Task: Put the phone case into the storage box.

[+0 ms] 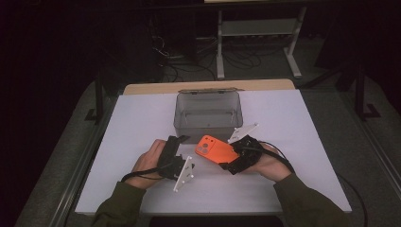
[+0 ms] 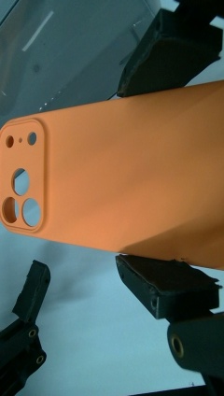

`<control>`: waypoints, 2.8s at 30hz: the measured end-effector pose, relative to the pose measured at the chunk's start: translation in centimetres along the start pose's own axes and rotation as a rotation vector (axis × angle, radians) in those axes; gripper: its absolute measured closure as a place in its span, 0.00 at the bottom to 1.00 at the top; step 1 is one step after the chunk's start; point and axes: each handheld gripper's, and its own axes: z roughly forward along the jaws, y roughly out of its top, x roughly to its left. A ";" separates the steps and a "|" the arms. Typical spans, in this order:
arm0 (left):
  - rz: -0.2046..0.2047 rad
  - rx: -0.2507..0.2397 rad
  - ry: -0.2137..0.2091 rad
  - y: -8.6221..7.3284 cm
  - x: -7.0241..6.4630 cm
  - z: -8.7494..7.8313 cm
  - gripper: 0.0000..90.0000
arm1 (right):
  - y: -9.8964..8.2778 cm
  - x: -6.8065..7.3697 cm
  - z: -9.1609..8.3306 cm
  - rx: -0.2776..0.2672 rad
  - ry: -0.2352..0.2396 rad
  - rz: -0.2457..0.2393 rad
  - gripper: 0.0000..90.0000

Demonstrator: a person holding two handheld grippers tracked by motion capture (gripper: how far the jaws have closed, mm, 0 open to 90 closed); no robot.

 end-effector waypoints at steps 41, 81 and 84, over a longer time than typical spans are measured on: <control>0.079 -0.017 0.063 1.5 -0.9 0.1 0.00 | 2.4 1.2 1.3 0.000 0.034 -0.021 0.17; 0.192 -0.036 0.168 2.1 -2.0 0.6 0.31 | 3.3 1.4 0.9 -0.022 0.040 -0.022 0.17; 0.193 -0.034 0.174 2.1 -2.0 0.6 0.33 | 3.5 1.5 0.9 -0.024 0.042 -0.023 0.17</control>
